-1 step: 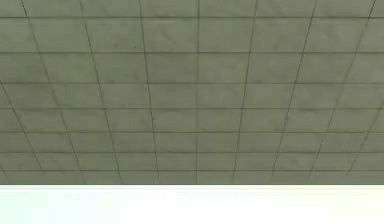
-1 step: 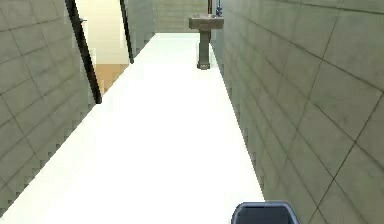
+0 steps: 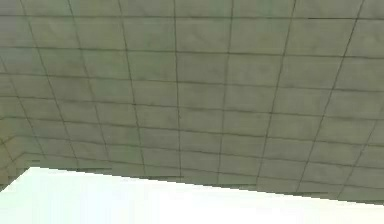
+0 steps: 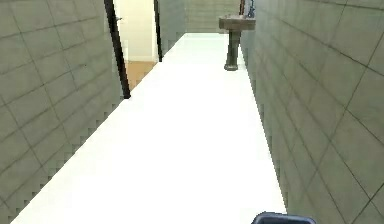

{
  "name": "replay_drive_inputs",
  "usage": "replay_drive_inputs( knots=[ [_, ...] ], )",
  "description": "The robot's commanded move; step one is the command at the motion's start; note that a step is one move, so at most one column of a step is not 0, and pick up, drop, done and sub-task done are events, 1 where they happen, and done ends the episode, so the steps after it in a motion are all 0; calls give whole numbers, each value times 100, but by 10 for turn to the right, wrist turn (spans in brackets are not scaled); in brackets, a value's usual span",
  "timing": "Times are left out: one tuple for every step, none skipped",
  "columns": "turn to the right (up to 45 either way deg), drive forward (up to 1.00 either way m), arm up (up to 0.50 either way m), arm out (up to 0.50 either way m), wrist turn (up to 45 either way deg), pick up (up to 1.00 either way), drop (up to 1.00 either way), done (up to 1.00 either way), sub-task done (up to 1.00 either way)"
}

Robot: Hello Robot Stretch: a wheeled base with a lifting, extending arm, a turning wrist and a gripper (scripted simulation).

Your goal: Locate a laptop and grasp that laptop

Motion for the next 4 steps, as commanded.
replay_drive_inputs(
  knots=[
    [0,10,0,0,0,0,0,0,0],
    [450,0,0,0,0,0,0,0,0],
    [420,0,0,0,0,0,0,0,0],
    [0,100,0,0,0,0,0,0,0]
  ],
)
